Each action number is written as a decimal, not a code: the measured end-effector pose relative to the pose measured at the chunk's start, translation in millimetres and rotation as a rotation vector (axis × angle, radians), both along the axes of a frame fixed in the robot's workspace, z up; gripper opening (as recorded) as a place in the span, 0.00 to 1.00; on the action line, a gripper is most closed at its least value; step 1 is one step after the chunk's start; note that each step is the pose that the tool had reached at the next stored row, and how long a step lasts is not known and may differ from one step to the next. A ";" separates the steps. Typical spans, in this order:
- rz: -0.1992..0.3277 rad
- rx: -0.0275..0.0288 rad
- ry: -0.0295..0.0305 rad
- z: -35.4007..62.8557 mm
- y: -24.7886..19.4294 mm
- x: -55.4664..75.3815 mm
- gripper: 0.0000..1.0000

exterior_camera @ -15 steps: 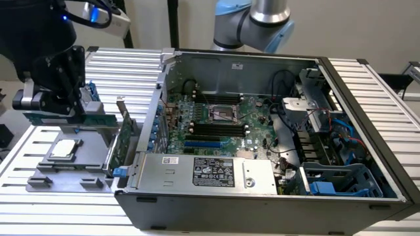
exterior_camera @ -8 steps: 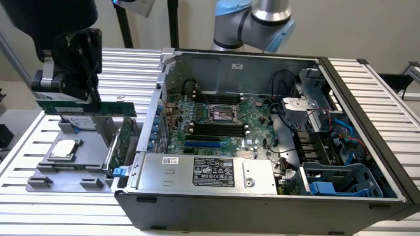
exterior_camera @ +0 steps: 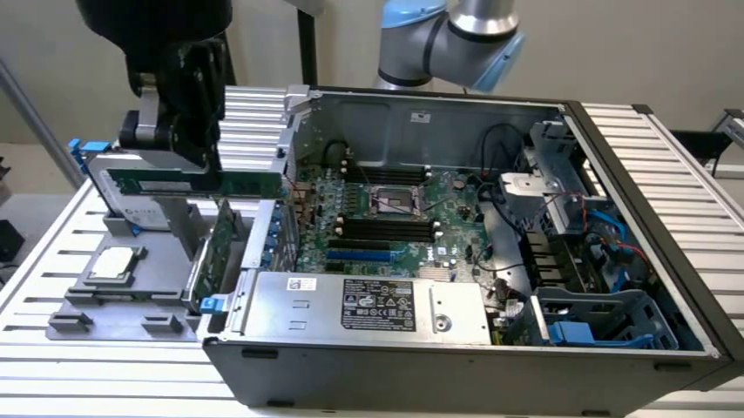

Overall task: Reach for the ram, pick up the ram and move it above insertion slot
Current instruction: 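Pick up the ram and move it above insertion slot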

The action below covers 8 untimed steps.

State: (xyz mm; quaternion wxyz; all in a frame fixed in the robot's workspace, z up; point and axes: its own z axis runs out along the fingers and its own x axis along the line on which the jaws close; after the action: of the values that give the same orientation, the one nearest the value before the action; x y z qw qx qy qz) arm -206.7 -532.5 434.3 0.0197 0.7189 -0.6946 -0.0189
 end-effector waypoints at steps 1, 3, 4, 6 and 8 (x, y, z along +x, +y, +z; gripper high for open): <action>0.000 -0.0001 0.0000 0.3 0.2 4.5 0.14; 0.000 0.0000 0.0000 0.8 0.6 13.9 0.14; 0.000 0.0000 0.0000 1.0 0.8 18.4 0.14; 0.000 -0.0002 0.0001 1.3 1.3 27.4 0.14; 0.000 0.0000 0.0000 1.3 1.8 36.4 0.14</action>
State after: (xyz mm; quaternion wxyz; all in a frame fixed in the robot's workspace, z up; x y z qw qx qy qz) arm -170.3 -530.7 435.6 0.0197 0.7189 -0.6946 -0.0189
